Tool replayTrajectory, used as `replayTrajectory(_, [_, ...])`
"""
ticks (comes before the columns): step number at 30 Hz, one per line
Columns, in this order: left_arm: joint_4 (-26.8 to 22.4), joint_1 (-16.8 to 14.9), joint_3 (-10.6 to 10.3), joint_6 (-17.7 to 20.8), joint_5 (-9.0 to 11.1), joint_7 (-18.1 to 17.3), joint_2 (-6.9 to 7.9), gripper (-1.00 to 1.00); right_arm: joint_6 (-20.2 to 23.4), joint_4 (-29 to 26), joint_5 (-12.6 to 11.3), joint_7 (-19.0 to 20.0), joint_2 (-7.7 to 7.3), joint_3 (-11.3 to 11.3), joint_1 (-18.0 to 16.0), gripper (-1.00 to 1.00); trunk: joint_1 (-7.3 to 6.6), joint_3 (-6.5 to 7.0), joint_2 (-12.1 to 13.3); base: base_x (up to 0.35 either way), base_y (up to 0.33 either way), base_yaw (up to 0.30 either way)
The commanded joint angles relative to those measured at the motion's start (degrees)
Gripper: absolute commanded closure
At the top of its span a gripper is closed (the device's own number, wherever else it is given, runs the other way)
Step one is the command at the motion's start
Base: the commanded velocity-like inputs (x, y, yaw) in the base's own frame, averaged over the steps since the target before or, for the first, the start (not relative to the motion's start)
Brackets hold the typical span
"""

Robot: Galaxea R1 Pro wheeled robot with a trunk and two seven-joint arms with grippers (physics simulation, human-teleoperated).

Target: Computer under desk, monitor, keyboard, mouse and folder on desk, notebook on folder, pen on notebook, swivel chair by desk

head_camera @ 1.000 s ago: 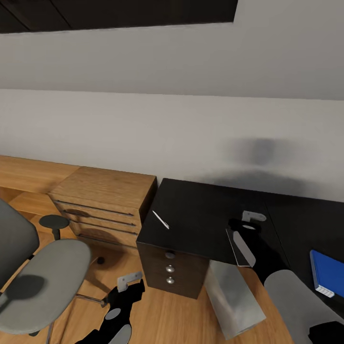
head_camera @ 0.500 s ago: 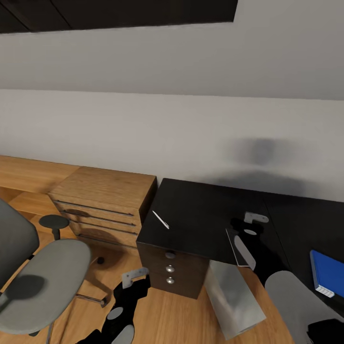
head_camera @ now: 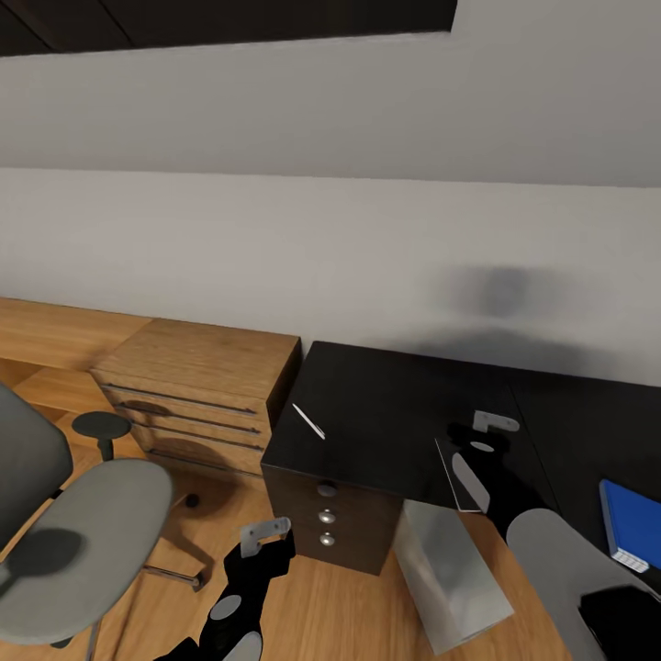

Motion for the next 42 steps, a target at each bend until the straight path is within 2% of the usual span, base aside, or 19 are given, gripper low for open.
replayTrajectory(1, [-0.10, -0.07, -0.16, 0.29, 0.09, 0.41, 0.05, -1.00, 0.43, 0.12, -0.23, -0.49, -0.09, 0.48, -0.17, -1.00, 0.24, -0.27, -0.49, 0.000, 0.000, 0.000])
replayTrajectory(12, [-0.12, -0.06, -0.20, 0.29, 0.11, 0.41, 0.05, -1.00, 0.40, 1.63, -0.19, -0.39, -0.23, 0.48, -0.96, -1.00, 2.66, -2.24, -4.90, 0.000, 0.000, 0.000])
replayTrajectory(25, [-0.06, -0.06, -0.28, 0.29, 0.19, 0.41, 0.05, -1.00, 0.85, 7.09, -0.53, -0.38, -0.23, 0.48, -3.72, -1.00, 5.51, -4.58, -10.12, 0.000, 0.000, 0.000])
replayTrajectory(38, [0.02, -0.06, -0.36, 0.29, 0.18, 0.41, 0.04, -1.00, 2.47, 8.61, -0.63, -0.19, -1.33, 0.31, -5.25, -1.00, 8.37, -6.91, -15.33, 0.000, 0.000, 0.000])
replayTrajectory(42, [0.02, -0.07, -0.33, 0.29, 0.19, 0.41, 0.04, -1.00, 2.55, 8.77, -1.64, 0.45, -1.37, 0.25, -5.42, -1.00, 9.25, -7.63, -16.93, 0.000, 0.000, 0.000])
